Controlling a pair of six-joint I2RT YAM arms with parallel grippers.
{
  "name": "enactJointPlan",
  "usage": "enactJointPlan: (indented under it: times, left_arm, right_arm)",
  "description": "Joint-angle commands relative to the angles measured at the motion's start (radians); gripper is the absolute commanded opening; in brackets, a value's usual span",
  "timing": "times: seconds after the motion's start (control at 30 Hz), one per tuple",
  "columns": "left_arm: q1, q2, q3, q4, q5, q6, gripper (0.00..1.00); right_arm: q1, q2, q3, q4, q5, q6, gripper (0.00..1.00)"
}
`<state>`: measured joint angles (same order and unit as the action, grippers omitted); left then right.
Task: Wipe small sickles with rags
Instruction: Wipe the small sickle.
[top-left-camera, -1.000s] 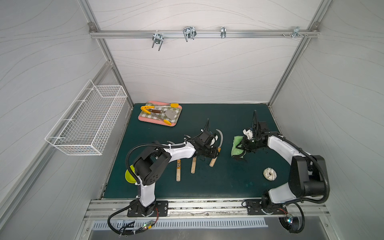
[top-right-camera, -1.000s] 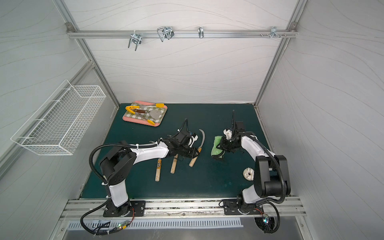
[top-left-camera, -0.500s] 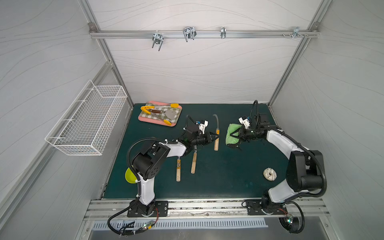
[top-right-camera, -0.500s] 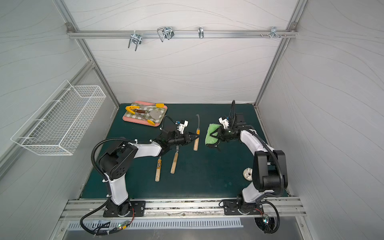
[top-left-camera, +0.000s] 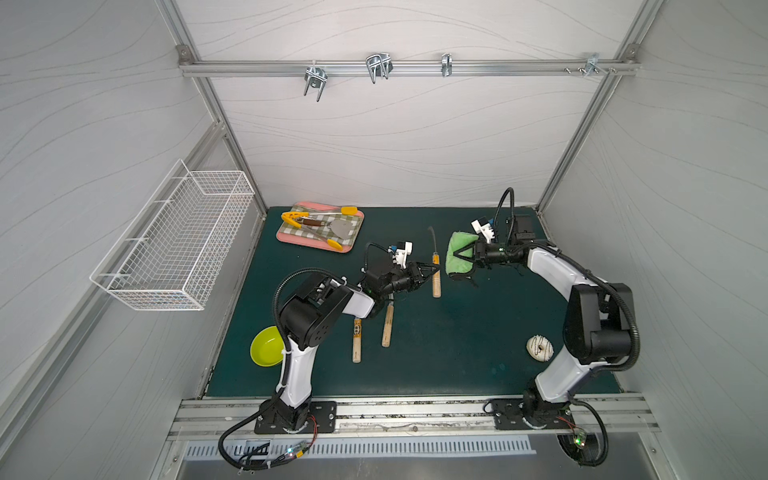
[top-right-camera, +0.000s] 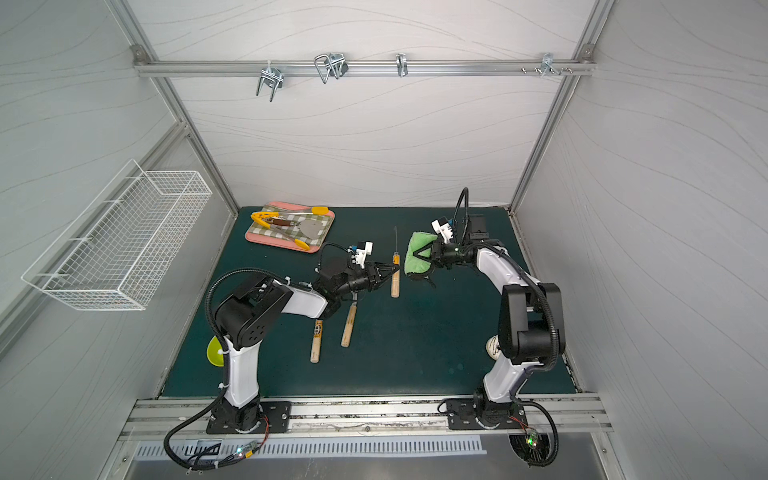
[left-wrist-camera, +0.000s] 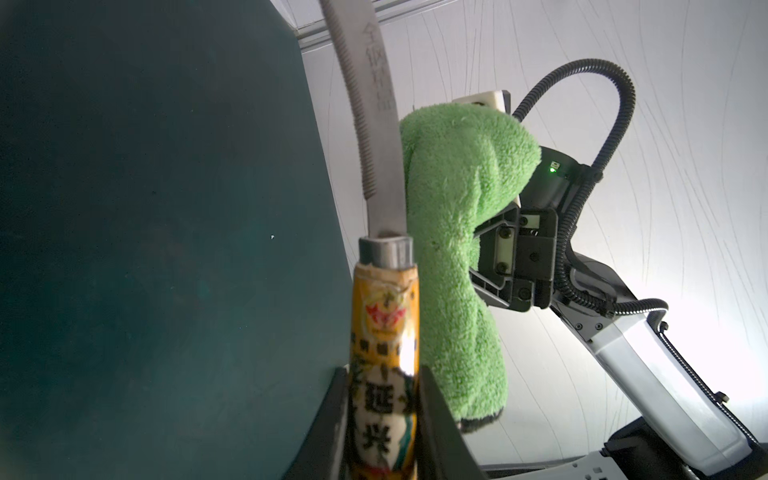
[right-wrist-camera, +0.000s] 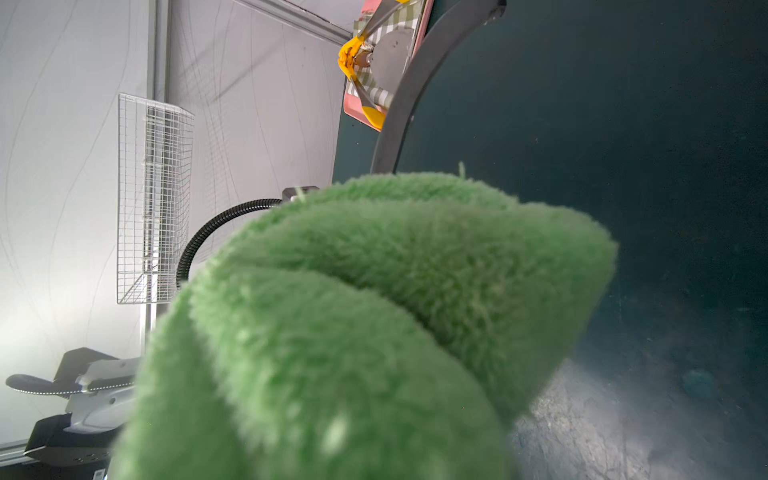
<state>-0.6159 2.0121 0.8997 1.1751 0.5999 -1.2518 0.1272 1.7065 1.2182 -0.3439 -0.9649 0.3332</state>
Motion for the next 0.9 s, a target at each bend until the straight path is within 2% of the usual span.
enactJointPlan:
  times: [0.0,0.33,0.87]
  left_arm:
    - [0.004,-0.009,0.004,0.121,0.041,-0.035,0.00]
    - [0.004,-0.009,0.024,0.140,0.083,-0.031,0.00]
    - [0.030,-0.021,0.127,0.098,0.082,-0.003,0.00]
  right_arm:
    - [0.044,0.036,0.052,-0.059,-0.028,-0.074,0.17]
    - [0.127,0.048,0.078,-0.118,-0.015,-0.140,0.16]
    - [0.192,0.015,-0.116,-0.026,-0.027,-0.087,0.15]
